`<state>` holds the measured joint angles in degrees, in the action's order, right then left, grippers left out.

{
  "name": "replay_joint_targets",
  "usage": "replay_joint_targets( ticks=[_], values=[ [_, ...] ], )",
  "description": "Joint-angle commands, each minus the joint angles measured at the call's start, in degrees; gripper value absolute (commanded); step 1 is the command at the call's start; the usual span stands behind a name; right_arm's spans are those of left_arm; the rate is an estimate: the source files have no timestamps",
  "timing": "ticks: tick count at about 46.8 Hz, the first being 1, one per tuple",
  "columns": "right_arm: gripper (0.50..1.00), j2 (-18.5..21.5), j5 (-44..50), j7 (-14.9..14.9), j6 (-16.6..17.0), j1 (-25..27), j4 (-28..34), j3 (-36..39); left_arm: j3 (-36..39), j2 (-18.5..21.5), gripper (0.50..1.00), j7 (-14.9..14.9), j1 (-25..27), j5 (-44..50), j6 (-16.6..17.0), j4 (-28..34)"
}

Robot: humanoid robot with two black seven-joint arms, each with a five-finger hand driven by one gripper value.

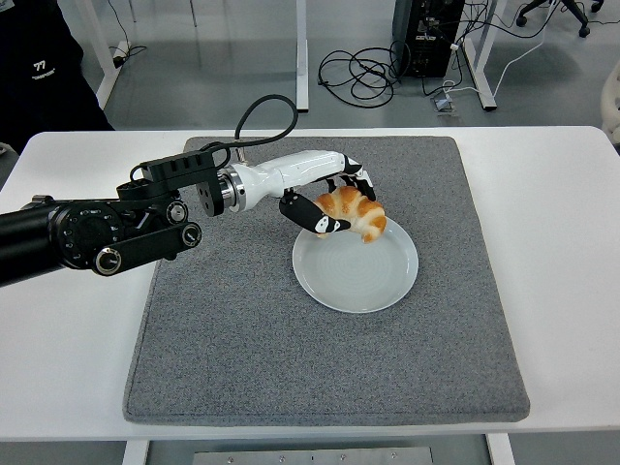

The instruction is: Place the bread on the plate

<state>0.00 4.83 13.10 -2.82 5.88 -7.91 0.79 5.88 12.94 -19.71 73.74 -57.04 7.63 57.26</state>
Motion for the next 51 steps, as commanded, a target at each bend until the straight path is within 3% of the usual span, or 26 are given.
replay_joint_targets(
  ticks=[1,24,51],
  values=[
    [1.0,0.0,0.0,0.0,0.0,0.0,0.0,0.0,0.0,-1.2,0.5,-0.1,-0.9,0.0,0.0,-1.4],
    [1.0,0.0,0.0,0.0,0.0,0.0,0.0,0.0,0.1,-8.2,0.5,-0.9,-5.4,0.0,0.6,-8.9],
    [1.0,0.0,0.0,0.0,0.0,0.0,0.0,0.0,0.0,-8.9,0.5,-0.9,-8.0,0.1,0.7,-10.0]
  ],
)
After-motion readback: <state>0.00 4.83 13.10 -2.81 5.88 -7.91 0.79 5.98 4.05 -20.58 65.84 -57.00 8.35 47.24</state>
